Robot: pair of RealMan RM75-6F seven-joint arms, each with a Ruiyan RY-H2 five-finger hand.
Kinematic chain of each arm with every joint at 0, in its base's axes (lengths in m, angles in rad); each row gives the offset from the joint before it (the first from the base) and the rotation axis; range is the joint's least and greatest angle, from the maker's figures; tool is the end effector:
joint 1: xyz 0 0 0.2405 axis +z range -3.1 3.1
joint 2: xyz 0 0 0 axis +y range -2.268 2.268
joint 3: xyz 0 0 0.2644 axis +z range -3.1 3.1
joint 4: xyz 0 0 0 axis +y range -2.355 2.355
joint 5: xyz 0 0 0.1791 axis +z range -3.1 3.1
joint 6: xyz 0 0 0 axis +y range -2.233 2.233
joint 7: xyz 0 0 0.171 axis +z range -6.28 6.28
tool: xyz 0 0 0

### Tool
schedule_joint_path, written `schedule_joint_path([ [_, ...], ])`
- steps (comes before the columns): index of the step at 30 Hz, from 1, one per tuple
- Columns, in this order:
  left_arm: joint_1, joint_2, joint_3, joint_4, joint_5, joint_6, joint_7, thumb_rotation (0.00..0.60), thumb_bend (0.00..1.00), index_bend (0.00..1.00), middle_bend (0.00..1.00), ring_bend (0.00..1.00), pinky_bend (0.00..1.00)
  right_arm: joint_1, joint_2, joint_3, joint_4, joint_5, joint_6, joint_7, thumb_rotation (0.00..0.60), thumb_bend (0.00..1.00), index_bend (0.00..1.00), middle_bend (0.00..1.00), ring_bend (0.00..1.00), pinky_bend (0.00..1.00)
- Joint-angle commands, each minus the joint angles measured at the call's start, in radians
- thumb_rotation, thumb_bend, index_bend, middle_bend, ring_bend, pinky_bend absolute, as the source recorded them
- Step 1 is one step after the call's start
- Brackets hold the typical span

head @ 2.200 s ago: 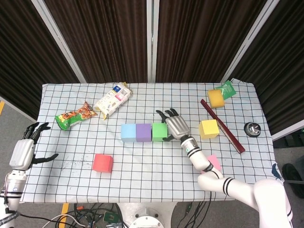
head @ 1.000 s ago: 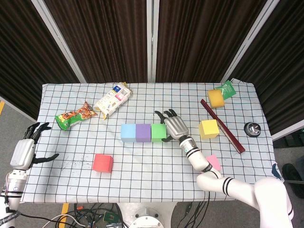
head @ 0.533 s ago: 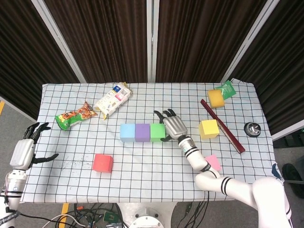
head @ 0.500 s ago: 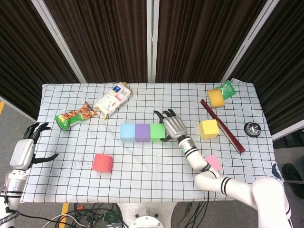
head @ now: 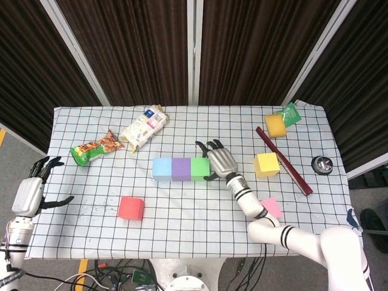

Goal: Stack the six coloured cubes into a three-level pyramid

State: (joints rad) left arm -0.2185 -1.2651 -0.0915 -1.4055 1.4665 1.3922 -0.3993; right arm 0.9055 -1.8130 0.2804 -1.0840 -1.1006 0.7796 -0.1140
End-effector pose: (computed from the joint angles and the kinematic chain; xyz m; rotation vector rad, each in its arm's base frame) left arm -0.3093 0.2585 0.1567 -1.3083 -1.1468 -1.2077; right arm -0.1085 -0.4128 -0.0636 1.8609 -1.1243 1.0143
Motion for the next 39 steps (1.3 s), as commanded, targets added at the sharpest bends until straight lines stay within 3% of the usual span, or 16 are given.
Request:
schedule_joint_path([
  [1, 0.000, 0.000, 0.000, -0.001, 0.000, 0.000, 0.001, 0.600, 0.00, 0.09, 0.19, 0.02, 0.03, 0.001, 0.008, -0.001, -0.008, -0.003, -0.012, 0.014, 0.600, 0.02, 0.00, 0.39, 0.09, 0.00],
  [9, 0.000, -0.001, -0.001, -0.001, -0.001, -0.001, 0.000, 0.600, 0.00, 0.09, 0.19, 0.02, 0.03, 0.001, 0.031, -0.007, -0.023, -0.008, -0.036, 0.038, 0.600, 0.00, 0.00, 0.19, 0.00, 0.00],
  [17, 0.002, -0.003, -0.002, 0.003, -0.004, 0.001, -0.006, 0.600, 0.00, 0.09, 0.19, 0.02, 0.03, -0.008, 0.062, -0.005, -0.065, -0.022, -0.022, 0.058, 0.600, 0.00, 0.00, 0.11, 0.00, 0.00],
  [33, 0.005, 0.008, 0.006, -0.014, 0.011, 0.007, 0.005, 0.600, 0.00, 0.09, 0.19, 0.02, 0.03, -0.103, 0.311, 0.033, -0.354, -0.058, 0.107, 0.112, 0.600, 0.00, 0.00, 0.06, 0.00, 0.00],
  [39, -0.001, 0.043, 0.068, -0.055, 0.106, -0.007, -0.036, 0.600, 0.00, 0.09, 0.21, 0.02, 0.03, -0.169, 0.417, 0.029, -0.462, -0.087, 0.191, 0.124, 0.600, 0.00, 0.00, 0.06, 0.00, 0.00],
])
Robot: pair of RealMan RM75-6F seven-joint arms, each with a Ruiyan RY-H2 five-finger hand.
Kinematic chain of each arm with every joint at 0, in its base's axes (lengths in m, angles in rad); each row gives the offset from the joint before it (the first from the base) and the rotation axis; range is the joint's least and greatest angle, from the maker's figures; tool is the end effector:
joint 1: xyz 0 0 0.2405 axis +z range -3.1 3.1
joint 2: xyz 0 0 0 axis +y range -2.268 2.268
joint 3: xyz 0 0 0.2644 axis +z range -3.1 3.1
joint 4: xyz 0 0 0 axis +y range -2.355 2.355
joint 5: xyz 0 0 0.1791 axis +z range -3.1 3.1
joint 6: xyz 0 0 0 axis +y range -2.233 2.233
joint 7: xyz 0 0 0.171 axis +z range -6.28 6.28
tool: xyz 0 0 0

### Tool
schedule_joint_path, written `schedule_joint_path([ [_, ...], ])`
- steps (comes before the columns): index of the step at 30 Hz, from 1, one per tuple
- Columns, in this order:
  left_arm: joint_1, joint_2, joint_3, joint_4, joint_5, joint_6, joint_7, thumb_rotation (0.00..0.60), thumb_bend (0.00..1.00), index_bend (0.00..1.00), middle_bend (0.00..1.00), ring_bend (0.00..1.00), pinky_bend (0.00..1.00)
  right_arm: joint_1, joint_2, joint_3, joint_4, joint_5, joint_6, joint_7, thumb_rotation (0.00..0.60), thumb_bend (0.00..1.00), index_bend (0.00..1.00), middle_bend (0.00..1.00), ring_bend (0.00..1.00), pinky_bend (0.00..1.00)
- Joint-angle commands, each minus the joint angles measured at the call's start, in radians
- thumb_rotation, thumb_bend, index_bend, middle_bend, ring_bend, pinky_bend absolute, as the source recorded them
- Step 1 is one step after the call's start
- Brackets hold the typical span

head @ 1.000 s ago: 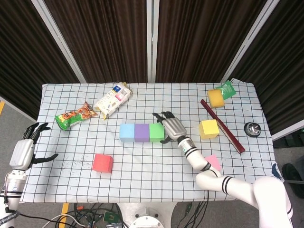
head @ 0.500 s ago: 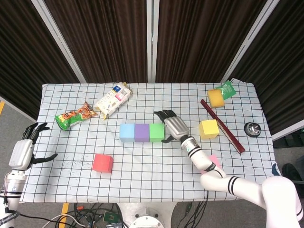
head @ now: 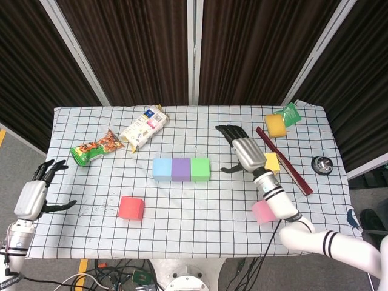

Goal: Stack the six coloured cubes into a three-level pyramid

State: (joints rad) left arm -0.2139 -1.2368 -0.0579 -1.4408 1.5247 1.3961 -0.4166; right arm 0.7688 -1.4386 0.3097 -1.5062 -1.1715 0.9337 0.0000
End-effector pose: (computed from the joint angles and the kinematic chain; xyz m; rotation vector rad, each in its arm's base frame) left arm -0.3008 0.2494 0.1534 -1.3758 -1.1724 -1.2180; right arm -0.1181 -0.3994 0.0617 1.7209 -1.1229 1.2472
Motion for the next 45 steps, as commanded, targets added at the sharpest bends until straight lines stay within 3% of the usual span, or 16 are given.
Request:
schedule_joint_path([
  [1, -0.014, 0.015, 0.054, -0.024, 0.079, -0.023, -0.005, 0.600, 0.00, 0.09, 0.21, 0.02, 0.03, -0.043, 0.060, 0.000, -0.052, -0.019, 0.048, 0.014, 0.600, 0.00, 0.00, 0.06, 0.00, 0.00],
  [11, -0.069, -0.068, 0.114, -0.050, 0.153, -0.117, 0.084, 0.600, 0.00, 0.08, 0.16, 0.02, 0.03, -0.107, 0.154, 0.004, -0.108, -0.021, 0.099, 0.086, 0.600, 0.00, 0.00, 0.07, 0.00, 0.00],
  [29, -0.133, -0.248, 0.078, 0.033, 0.038, -0.238, 0.151, 0.600, 0.00, 0.08, 0.18, 0.01, 0.03, -0.132, 0.170, -0.016, -0.057, -0.038, 0.086, 0.180, 0.600, 0.00, 0.00, 0.07, 0.00, 0.00],
  [38, -0.118, -0.327, 0.069, 0.110, 0.024, -0.192, 0.112, 0.600, 0.01, 0.08, 0.35, 0.02, 0.02, -0.139, 0.170, -0.021, -0.043, -0.042, 0.082, 0.211, 0.600, 0.00, 0.00, 0.07, 0.00, 0.00],
  [45, -0.115, -0.337, 0.053, 0.107, 0.049, -0.124, 0.073, 0.600, 0.10, 0.12, 0.47, 0.10, 0.05, -0.150, 0.174, -0.022, -0.032, -0.036, 0.087, 0.225, 0.600, 0.00, 0.00, 0.08, 0.00, 0.00],
])
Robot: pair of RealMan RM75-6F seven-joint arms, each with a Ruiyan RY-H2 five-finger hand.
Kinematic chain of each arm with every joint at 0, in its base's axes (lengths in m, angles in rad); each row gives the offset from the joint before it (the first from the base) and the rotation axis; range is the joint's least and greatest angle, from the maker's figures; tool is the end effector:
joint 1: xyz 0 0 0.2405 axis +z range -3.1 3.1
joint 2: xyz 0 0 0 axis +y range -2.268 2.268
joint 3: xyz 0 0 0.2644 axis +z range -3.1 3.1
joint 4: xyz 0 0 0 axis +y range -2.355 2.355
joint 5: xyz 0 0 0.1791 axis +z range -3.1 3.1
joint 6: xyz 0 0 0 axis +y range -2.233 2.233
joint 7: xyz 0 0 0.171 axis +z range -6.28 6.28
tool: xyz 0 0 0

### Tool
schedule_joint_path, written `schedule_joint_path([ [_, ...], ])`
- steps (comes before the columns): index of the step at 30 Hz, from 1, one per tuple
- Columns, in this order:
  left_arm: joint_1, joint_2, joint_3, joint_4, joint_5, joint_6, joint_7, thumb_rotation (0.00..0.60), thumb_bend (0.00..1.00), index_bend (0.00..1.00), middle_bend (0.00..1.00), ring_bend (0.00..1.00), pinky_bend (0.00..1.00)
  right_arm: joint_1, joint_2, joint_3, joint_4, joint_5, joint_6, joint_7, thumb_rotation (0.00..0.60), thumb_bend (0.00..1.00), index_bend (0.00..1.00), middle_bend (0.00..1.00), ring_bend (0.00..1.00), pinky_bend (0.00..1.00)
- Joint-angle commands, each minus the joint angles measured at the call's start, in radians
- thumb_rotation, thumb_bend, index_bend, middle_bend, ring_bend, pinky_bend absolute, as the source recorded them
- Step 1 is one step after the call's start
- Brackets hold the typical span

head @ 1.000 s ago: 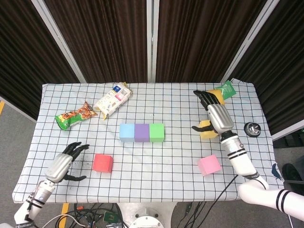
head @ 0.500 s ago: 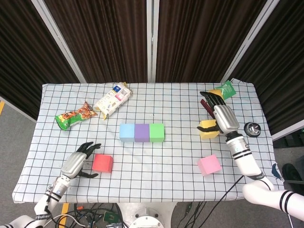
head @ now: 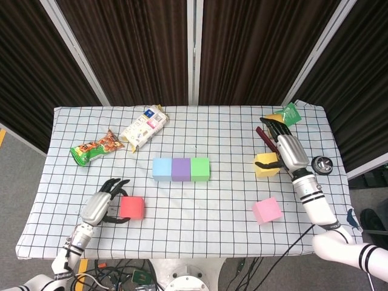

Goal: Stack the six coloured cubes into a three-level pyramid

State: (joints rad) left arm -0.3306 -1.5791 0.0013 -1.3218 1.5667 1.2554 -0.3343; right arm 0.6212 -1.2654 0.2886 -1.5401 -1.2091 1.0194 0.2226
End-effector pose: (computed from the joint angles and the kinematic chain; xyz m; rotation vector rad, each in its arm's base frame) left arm -0.2503 0.2575 0.0128 -1.6010 -1.3532 -1.2497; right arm -0.1843 -0.3859 0.1309 1.4984 -1.2050 1.2840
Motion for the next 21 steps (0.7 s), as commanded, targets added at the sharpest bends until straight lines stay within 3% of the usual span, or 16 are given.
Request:
schedule_joint_path([
  [1, 0.002, 0.018, -0.009, -0.028, 0.009, 0.024, -0.007, 0.600, 0.10, 0.12, 0.48, 0.10, 0.05, -0.005, 0.002, -0.001, 0.004, 0.002, 0.001, 0.006, 0.600, 0.00, 0.00, 0.08, 0.00, 0.00],
  [3, 0.000, 0.045, -0.019, -0.060, 0.007, 0.034, -0.005, 0.600, 0.11, 0.12, 0.48, 0.10, 0.05, -0.007, 0.004, 0.000, 0.005, 0.002, 0.003, 0.010, 0.600, 0.00, 0.00, 0.08, 0.00, 0.00],
  [7, -0.024, 0.112, -0.089, -0.146, -0.029, 0.046, 0.012, 0.600, 0.11, 0.12, 0.48, 0.10, 0.05, -0.015, 0.010, 0.008, 0.003, -0.001, 0.023, 0.016, 0.600, 0.00, 0.00, 0.08, 0.00, 0.00],
  [13, -0.132, 0.162, -0.219, -0.257, -0.156, -0.080, 0.083, 0.600, 0.11, 0.11, 0.47, 0.10, 0.04, -0.029, 0.010, 0.020, 0.008, 0.017, 0.044, 0.024, 0.600, 0.00, 0.00, 0.08, 0.00, 0.00],
  [16, -0.188, 0.155, -0.262, -0.276, -0.219, -0.148, 0.128, 0.600, 0.11, 0.10, 0.46, 0.10, 0.05, -0.038, 0.009, 0.021, 0.015, 0.024, 0.051, 0.033, 0.600, 0.00, 0.00, 0.08, 0.00, 0.00],
  [21, -0.253, 0.082, -0.291, -0.229, -0.284, -0.194, 0.193, 0.600, 0.11, 0.10, 0.46, 0.10, 0.04, -0.048, 0.014, 0.027, 0.017, 0.026, 0.058, 0.052, 0.600, 0.00, 0.00, 0.08, 0.00, 0.00],
])
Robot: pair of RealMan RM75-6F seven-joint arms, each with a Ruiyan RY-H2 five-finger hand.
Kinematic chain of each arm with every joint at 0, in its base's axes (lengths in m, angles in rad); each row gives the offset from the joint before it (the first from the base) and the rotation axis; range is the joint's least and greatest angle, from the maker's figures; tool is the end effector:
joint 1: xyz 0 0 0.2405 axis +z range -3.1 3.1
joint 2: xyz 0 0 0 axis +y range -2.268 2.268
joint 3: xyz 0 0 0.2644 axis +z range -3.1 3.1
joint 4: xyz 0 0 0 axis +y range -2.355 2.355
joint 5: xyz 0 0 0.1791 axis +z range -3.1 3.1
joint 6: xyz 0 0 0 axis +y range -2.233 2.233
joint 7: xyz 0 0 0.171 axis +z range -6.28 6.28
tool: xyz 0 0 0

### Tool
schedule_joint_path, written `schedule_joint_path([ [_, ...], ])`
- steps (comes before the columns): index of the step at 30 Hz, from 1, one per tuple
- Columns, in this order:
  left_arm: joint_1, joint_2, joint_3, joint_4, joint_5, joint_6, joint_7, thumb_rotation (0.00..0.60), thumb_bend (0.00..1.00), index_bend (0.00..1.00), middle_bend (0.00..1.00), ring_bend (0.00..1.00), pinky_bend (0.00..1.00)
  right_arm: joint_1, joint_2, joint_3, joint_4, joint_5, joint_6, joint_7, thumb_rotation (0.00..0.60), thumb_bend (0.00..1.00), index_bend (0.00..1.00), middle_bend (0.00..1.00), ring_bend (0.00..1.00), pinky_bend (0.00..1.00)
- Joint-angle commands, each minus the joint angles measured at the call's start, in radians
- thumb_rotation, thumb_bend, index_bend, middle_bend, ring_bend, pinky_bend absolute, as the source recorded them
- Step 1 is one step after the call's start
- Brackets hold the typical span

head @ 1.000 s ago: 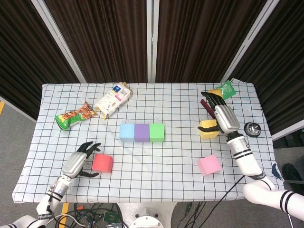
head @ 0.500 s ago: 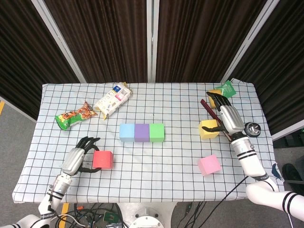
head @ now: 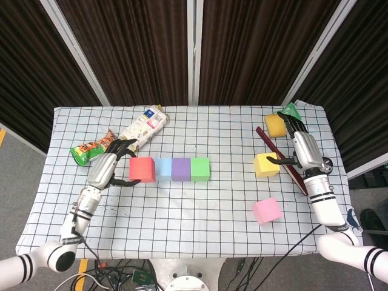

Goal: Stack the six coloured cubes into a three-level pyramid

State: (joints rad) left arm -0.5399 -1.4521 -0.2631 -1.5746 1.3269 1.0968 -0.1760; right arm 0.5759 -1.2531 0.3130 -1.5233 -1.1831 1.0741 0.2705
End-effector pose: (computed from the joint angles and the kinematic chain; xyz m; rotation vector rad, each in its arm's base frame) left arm -0.1693 0.3457 0.0675 -1.5307 -1.2908 -1.3865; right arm -0.2034 -0.3845 0.1526 1.3642 -1.2118 1.3309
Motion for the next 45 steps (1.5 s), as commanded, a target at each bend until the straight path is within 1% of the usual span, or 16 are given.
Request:
schedule_joint_path([
  [1, -0.057, -0.067, -0.028, 0.047, -0.052, -0.042, 0.047, 0.600, 0.11, 0.10, 0.46, 0.10, 0.04, -0.004, 0.003, 0.004, -0.001, 0.000, 0.005, 0.007, 0.600, 0.00, 0.00, 0.08, 0.00, 0.00],
  [4, -0.087, -0.119, -0.023, 0.110, -0.060, -0.062, 0.055, 0.600, 0.11, 0.10, 0.46, 0.10, 0.04, -0.008, 0.010, 0.005, -0.002, -0.005, 0.007, 0.011, 0.600, 0.00, 0.00, 0.07, 0.00, 0.00],
  [8, -0.124, -0.165, -0.035, 0.172, -0.073, -0.090, 0.035, 0.600, 0.11, 0.10, 0.46, 0.10, 0.04, -0.015, 0.009, 0.007, 0.005, 0.000, 0.009, 0.025, 0.600, 0.00, 0.00, 0.07, 0.00, 0.00],
  [13, -0.159, -0.180, -0.034, 0.217, -0.060, -0.126, 0.001, 0.600, 0.11, 0.10, 0.46, 0.10, 0.04, -0.012, 0.020, 0.002, 0.017, 0.002, -0.028, 0.045, 0.600, 0.00, 0.00, 0.07, 0.00, 0.00],
  [19, -0.186, -0.195, -0.033, 0.259, -0.061, -0.151, -0.029, 0.600, 0.11, 0.10, 0.45, 0.10, 0.04, -0.014, 0.022, 0.003, 0.028, -0.004, -0.032, 0.059, 0.600, 0.00, 0.00, 0.07, 0.00, 0.00],
  [29, -0.206, -0.193, -0.044, 0.275, -0.083, -0.162, -0.052, 0.600, 0.11, 0.10, 0.42, 0.10, 0.04, -0.022, 0.014, -0.003, 0.050, -0.004, -0.034, 0.073, 0.600, 0.00, 0.00, 0.07, 0.00, 0.00],
  [32, -0.210, -0.196, -0.044, 0.282, -0.089, -0.168, -0.065, 0.600, 0.11, 0.09, 0.37, 0.10, 0.04, -0.024, 0.011, -0.004, 0.051, -0.008, -0.033, 0.079, 0.600, 0.00, 0.00, 0.07, 0.00, 0.00],
  [38, -0.216, -0.195, -0.033, 0.294, -0.075, -0.170, -0.089, 0.600, 0.10, 0.08, 0.32, 0.09, 0.04, -0.022, 0.005, -0.003, 0.063, -0.009, -0.038, 0.082, 0.600, 0.00, 0.00, 0.07, 0.00, 0.00],
  [42, -0.217, -0.187, -0.024, 0.293, -0.062, -0.166, -0.095, 0.600, 0.09, 0.08, 0.30, 0.09, 0.04, -0.025, 0.003, -0.005, 0.063, -0.013, -0.033, 0.081, 0.600, 0.00, 0.00, 0.06, 0.00, 0.00],
  [45, -0.210, -0.177, -0.028, 0.283, -0.063, -0.150, -0.102, 0.600, 0.09, 0.08, 0.29, 0.08, 0.04, -0.027, 0.002, -0.007, 0.059, -0.017, -0.032, 0.081, 0.600, 0.00, 0.00, 0.06, 0.00, 0.00],
])
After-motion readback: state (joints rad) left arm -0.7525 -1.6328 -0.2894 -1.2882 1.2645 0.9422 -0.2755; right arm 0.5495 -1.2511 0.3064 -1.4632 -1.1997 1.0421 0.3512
